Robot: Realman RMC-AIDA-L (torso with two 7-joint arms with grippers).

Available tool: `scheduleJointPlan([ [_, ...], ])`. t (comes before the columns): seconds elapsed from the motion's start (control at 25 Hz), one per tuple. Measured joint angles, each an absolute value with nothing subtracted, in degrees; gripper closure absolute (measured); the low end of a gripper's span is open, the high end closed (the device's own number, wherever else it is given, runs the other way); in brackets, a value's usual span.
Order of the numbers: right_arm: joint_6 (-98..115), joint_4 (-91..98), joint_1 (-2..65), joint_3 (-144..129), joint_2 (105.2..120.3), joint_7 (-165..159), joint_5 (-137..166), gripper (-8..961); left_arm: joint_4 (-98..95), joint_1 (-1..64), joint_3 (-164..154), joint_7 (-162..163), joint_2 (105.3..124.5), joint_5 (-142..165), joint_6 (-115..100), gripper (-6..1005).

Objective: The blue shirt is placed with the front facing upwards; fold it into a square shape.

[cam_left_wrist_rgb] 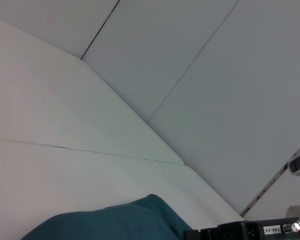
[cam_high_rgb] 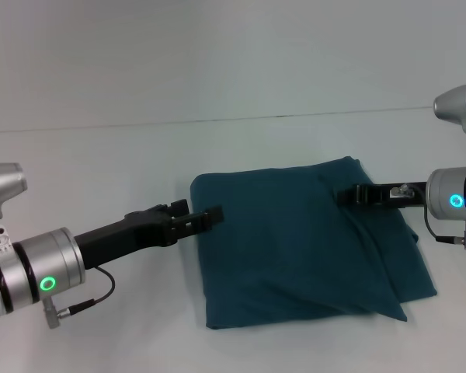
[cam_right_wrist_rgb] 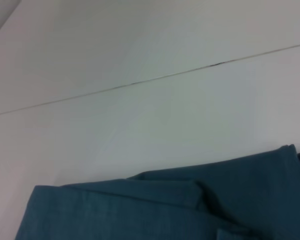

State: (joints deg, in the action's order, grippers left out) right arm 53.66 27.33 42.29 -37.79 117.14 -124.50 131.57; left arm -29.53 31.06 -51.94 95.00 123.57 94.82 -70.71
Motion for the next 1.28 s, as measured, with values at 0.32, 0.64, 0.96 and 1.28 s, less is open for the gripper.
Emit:
scheduleJointPlan([
  [0.32,53.5,27.2,41.8,-37.8,117.09,-124.5,131.6,948,-29.5,31.1,-51.9,95.0,123.66,94.8,-70.8,42],
  [0.64,54.2,28.2,41.4,-37.3,116.59,-124.3,131.1,924,-29.5,31.3,-51.9,95.1,123.66,94.6,-70.9,42],
  [0.96,56.1,32.2,41.7,-37.2,116.16,-125.1,130.3,899,-29.5,31.5,-51.9,95.7,123.66,94.4,-70.9,43],
  [1.28,57.1,33.2,42.7,-37.3,114.96,-126.2,130.2,875,-29.5,31.5,-51.3,95.8,123.66,94.3,-70.7,44],
])
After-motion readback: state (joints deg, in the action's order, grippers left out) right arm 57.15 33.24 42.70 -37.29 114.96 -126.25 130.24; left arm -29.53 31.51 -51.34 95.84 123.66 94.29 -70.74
